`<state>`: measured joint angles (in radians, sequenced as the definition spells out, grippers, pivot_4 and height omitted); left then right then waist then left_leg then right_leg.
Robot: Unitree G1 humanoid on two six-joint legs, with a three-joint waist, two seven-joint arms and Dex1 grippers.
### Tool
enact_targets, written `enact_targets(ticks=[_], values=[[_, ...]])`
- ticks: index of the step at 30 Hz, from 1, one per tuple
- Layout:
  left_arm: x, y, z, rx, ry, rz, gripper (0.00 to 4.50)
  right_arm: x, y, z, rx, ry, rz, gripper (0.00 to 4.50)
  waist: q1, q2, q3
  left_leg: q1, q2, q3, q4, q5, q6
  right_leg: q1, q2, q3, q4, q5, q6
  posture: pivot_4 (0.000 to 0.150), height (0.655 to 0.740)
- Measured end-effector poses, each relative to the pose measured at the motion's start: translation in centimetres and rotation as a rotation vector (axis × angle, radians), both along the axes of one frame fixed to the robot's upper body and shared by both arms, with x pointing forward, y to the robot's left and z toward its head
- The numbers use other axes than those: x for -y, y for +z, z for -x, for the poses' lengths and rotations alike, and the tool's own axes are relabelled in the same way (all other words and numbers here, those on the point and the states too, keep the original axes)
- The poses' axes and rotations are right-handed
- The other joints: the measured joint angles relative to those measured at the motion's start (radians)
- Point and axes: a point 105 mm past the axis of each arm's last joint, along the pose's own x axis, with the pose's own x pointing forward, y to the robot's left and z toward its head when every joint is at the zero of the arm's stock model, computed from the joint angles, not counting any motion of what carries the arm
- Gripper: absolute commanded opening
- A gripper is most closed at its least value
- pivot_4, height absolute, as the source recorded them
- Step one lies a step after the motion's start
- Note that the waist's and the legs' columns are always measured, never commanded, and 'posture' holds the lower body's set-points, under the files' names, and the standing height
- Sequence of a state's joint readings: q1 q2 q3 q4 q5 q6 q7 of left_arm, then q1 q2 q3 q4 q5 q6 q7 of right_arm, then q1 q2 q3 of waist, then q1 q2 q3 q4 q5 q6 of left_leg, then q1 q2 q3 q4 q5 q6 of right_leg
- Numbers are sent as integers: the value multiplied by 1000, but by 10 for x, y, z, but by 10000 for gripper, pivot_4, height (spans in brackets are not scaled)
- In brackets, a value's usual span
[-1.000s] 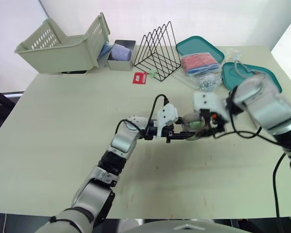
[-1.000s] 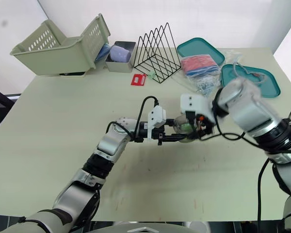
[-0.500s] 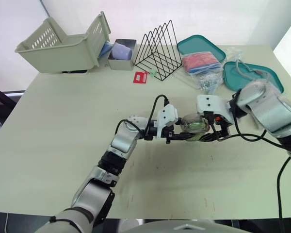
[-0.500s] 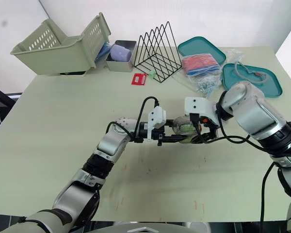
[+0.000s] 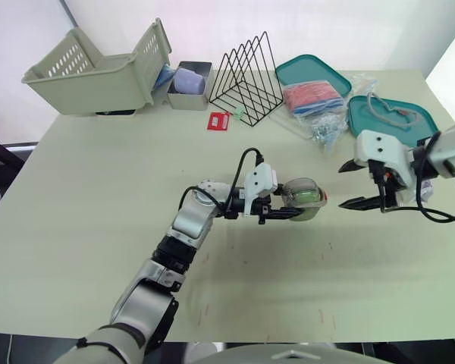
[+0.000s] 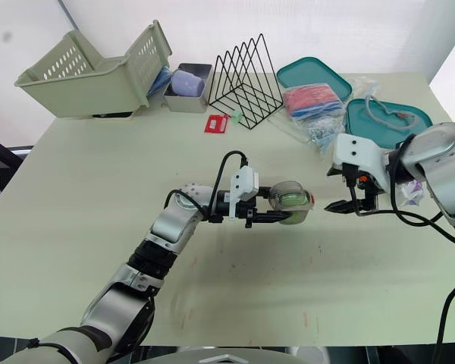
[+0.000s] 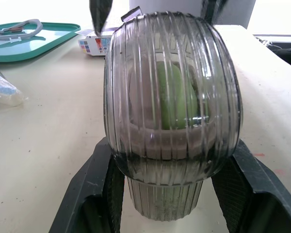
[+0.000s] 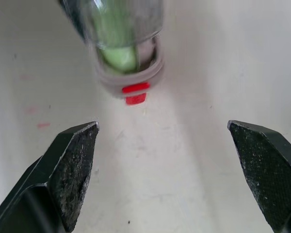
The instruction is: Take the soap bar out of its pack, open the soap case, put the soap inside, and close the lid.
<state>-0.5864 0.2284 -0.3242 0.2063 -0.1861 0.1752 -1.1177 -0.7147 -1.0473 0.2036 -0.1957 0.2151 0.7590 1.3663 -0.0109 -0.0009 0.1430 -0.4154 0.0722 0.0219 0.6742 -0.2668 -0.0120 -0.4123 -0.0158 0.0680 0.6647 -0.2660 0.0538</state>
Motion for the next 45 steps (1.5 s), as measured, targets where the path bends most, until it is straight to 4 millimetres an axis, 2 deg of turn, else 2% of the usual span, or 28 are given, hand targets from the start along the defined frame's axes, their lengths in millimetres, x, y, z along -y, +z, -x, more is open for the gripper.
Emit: enact_targets(ticks=[1, 2, 3, 4, 6, 8, 11, 16, 19, 21, 29, 45], values=[[0, 0, 0, 0, 0, 0, 19679, -1, 3, 0, 5, -4, -24, 36523, 0, 0, 0, 0, 0, 0, 0, 0, 0, 0, 0, 0, 0, 0, 0, 1500, 7400], [0, 0, 0, 0, -1, 0, 19679, -2, 5, 0, 1, -9, -48, 29360, 0, 0, 0, 0, 0, 0, 0, 0, 0, 0, 0, 0, 0, 0, 0, 1500, 7400], [0, 0, 0, 0, -1, 0, 19679, -2, 6, 1, -1, -9, -52, 26558, 0, 0, 0, 0, 0, 0, 0, 0, 0, 0, 0, 0, 0, 0, 0, 1500, 7400], [0, 0, 0, 0, -1, -1, 19679, -3, 6, 1, -12, -16, -71, 20897, 0, 0, 0, 0, 0, 0, 0, 0, 0, 0, 0, 0, 0, 0, 0, 1500, 7400], [0, 0, 0, 0, -2, -2, 19679, -4, 8, 2, -19, -20, -92, 12645, 1, 0, 0, 0, 0, 0, 0, 0, 0, 0, 0, 0, 0, 0, 0, 1500, 7400], [-1, 0, 1, -1, -7, -4, 19679, -6, 14, 2, -18, -21, -118, 1482, 1, 0, 0, 0, 0, 0, 0, 0, 0, 0, 0, 0, 0, 0, 0, 1500, 7400], [-2, 0, 0, 1, -8, -6, 19679, -16, 28, 3, 6, -2, -161, 653, 0, 0, 0, 0, 0, 0, 0, 0, 0, 0, 0, 0, 0, 0, 0, 1500, 7400], [-2, 0, 1, 1, -8, -7, 19679, -30, 39, 6, 35, 34, -175, 653, 1, 0, 0, 0, 0, 0, 0, 0, 0, 0, 0, 0, 0, 0, 0, 1500, 7400], [-1, 0, 1, 0, -9, -6, 19679, -47, 45, 9, 51, 78, -180, 653, 0, 0, 0, 0, 0, 0, 0, 0, 0, 0, 0, 0, 0, 0, 0, 1500, 7400], [-1, 0, 1, 0, -9, -5, 19679, -61, 40, 12, 42, 113, -165, 653, 0, 0, 0, 0, 0, 0, 0, 0, 0, 0, 0, 0, 0, 0, 0, 1500, 7400], [0, 0, 1, -1, -8, -1, 19679, -89, 29, 16, 24, 187, -140, 653, 2, 0, 0, -1, 0, 0, 0, 0, 0, 0, 0, 0, 0, 0, 0, 1500, 7400], [0, 0, 0, 0, 4, 3, 19679, -114, 5, 15, 14, 270, -49, 653, 0, 0, 0, 0, 0, 0, 0, 0, 0, 0, 0, 0, 0, 0, 0, 1500, 7400]])
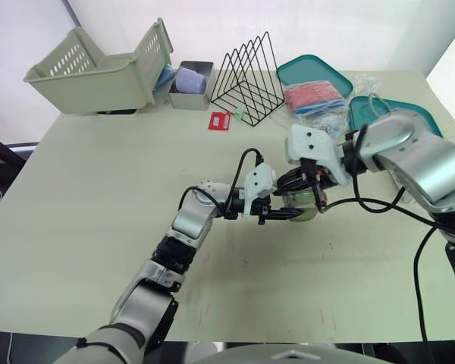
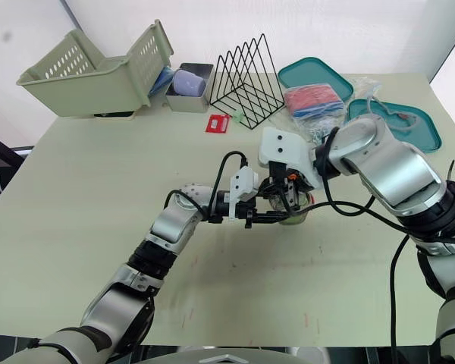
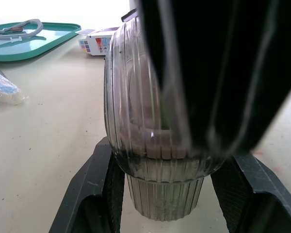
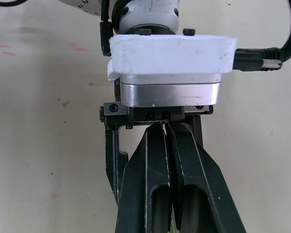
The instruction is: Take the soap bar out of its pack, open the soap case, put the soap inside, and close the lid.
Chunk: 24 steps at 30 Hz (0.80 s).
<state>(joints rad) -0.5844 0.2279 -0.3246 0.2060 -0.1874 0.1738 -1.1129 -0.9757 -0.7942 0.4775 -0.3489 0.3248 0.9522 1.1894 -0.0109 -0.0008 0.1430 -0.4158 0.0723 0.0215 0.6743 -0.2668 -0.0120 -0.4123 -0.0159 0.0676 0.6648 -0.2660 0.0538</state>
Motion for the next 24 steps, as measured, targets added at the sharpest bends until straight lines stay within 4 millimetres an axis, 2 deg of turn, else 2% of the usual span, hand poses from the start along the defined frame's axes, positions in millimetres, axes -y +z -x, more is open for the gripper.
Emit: enact_targets(ticks=[5, 11, 24], values=[[0, 0, 0, 0, 4, 2, 19679, -6, -2, -3, 34, 20, 49, 653, 0, 0, 0, 0, 0, 0, 0, 0, 0, 0, 0, 0, 0, 0, 0, 1500, 7400], [1, 0, 0, -1, 6, 4, 19679, -3, -12, -5, 20, 18, 103, 653, 0, 0, 0, 0, 0, 0, 0, 0, 0, 0, 0, 0, 0, 0, 0, 1500, 7400], [1, -1, 0, -2, 5, 4, 19679, -1, -12, -4, 25, 35, 126, 653, 0, 0, 0, 0, 0, 0, 0, 0, 0, 0, 0, 0, 0, 0, 0, 1500, 7400]])
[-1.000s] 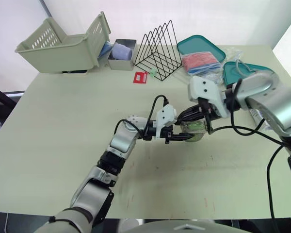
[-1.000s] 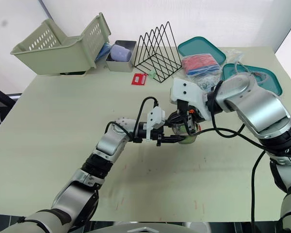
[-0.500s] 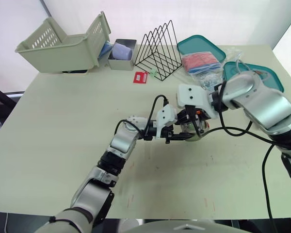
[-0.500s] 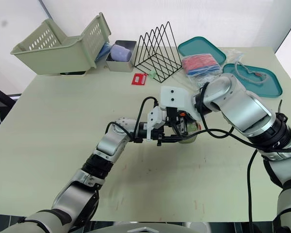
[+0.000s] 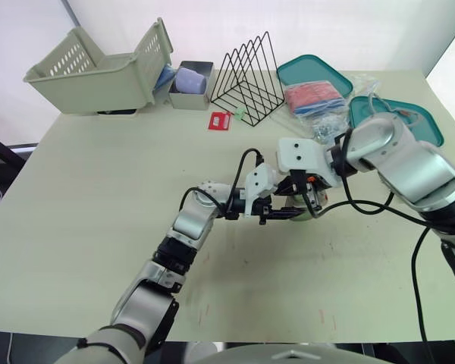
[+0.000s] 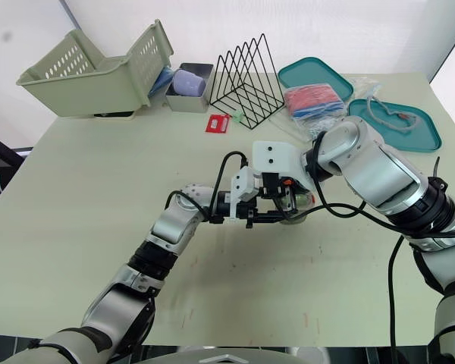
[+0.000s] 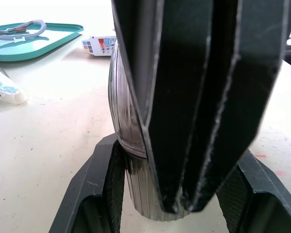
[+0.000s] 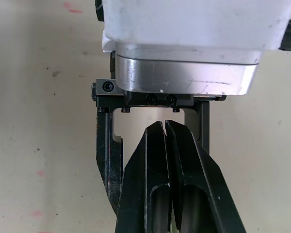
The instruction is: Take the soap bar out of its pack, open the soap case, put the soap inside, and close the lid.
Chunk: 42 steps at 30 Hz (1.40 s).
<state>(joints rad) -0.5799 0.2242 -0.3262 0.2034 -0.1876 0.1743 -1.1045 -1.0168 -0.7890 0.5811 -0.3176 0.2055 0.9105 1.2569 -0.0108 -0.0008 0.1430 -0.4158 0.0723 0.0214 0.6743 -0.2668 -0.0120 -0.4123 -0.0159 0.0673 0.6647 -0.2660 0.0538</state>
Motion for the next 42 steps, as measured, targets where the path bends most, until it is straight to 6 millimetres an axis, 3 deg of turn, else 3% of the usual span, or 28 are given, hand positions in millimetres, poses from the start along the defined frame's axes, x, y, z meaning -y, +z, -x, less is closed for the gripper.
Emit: enact_targets(ticks=[18, 27, 42], values=[[0, 0, 0, 0, -2, -2, 19679, 12, 7, -3, -24, -66, -100, 653, 0, 0, 0, 0, 0, 0, 0, 0, 0, 0, 0, 0, 0, 0, 0, 1500, 7400], [-1, -1, 0, 0, -2, -5, 19679, 23, 11, -2, 0, -70, -76, 653, 0, 0, 0, 0, 0, 0, 0, 0, 0, 0, 0, 0, 0, 0, 0, 1500, 7400], [0, -1, 0, -2, -1, -5, 19679, 25, 9, 1, -8, -54, -70, 653, 1, 0, 0, 0, 0, 0, 0, 0, 0, 0, 0, 0, 0, 0, 0, 1500, 7400]])
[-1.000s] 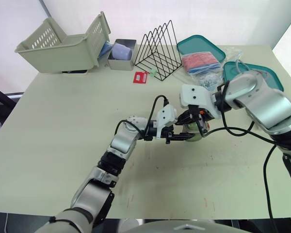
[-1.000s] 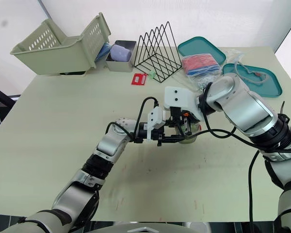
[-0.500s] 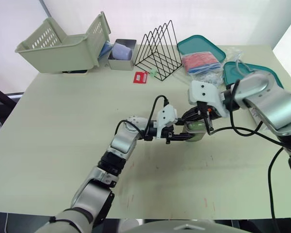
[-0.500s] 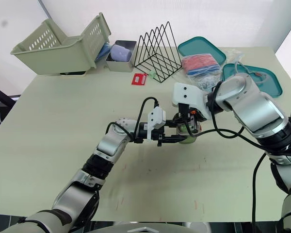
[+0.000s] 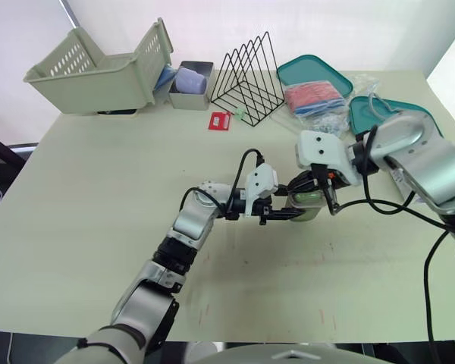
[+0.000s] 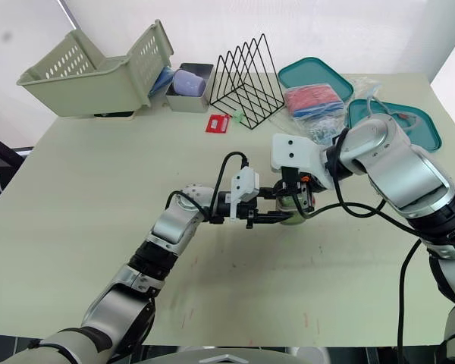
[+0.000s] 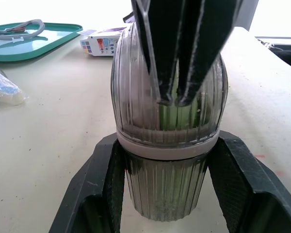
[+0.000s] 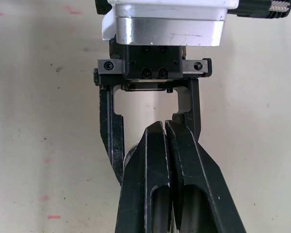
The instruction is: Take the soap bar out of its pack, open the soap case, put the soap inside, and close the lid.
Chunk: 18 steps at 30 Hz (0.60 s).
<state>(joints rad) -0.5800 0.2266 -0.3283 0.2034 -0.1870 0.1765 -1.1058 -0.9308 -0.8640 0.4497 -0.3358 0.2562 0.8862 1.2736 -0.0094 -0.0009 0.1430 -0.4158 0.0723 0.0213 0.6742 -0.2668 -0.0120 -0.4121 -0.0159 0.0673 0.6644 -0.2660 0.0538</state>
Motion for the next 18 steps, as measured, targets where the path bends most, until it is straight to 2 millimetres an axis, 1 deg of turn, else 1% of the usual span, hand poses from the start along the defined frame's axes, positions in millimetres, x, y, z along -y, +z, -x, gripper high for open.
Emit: enact_targets(ticks=[12, 18], values=[[0, 0, 0, -2, 2, -1, 19679, 20, 0, -3, -42, -97, -180, 653, 0, 0, 0, 0, 0, 0, 0, 0, 0, 0, 0, 0, 0, 0, 0, 1500, 7400], [0, 0, 0, -2, 1, -2, 19679, 26, -1, -2, -38, -118, -213, 653, 0, 0, 0, 0, 0, 0, 0, 0, 0, 1, 0, 0, 0, 0, 0, 1500, 7400]])
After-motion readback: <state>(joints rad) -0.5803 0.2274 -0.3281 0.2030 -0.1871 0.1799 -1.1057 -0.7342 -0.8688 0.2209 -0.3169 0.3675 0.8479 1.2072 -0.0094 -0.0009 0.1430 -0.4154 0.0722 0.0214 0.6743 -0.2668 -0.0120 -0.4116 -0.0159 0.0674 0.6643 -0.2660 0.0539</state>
